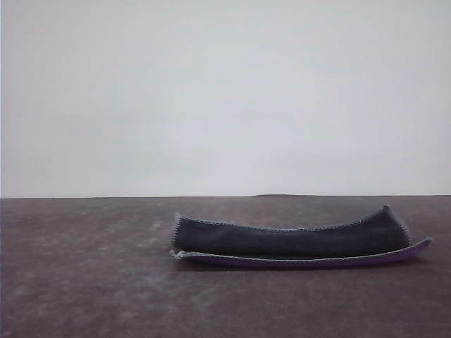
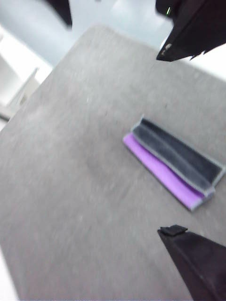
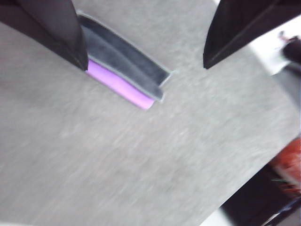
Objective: Fold clothes
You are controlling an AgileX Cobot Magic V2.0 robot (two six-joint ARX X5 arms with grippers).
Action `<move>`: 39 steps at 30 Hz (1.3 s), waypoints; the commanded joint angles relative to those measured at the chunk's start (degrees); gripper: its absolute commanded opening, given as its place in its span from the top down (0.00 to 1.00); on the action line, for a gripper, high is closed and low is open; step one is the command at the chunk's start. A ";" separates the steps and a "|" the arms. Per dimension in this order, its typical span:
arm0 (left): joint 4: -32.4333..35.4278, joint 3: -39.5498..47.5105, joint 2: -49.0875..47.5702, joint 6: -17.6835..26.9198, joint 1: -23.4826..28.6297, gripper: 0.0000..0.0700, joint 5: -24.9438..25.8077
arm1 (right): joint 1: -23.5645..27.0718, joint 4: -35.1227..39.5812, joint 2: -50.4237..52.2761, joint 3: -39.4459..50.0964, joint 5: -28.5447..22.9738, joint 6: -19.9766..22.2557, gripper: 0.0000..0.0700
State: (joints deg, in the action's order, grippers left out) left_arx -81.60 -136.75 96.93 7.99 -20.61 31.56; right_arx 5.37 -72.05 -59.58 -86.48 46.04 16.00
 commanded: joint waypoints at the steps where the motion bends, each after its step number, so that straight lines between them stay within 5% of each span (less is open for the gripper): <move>1: -2.41 -0.82 -0.57 -1.71 -0.78 0.00 -4.32 | 0.02 0.02 2.23 -0.93 -2.20 -2.56 0.30; 5: -2.47 4.78 -4.47 -1.65 -1.17 0.00 -14.37 | 0.02 0.42 7.75 -0.02 -11.88 -5.13 0.30; 10: -1.98 22.43 -10.84 -2.87 0.53 0.00 -20.10 | 0.02 0.62 11.46 3.24 -14.70 -6.45 0.30; 21: 21.15 61.57 -29.73 -5.75 2.81 0.00 -20.10 | 0.09 12.63 11.13 23.80 -15.03 -12.31 0.30; 32: 26.46 73.35 -31.44 -7.39 5.47 0.00 -20.10 | 0.02 28.21 -8.88 36.33 -13.69 -17.08 0.30; 39: 26.95 73.76 -31.46 -7.39 5.98 0.00 -19.92 | 0.02 36.09 -23.11 36.33 -3.74 -18.69 0.30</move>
State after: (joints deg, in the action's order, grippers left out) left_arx -55.05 -62.48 65.08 0.71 -14.50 11.51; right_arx 5.32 -36.48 -80.92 -49.45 41.58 -1.48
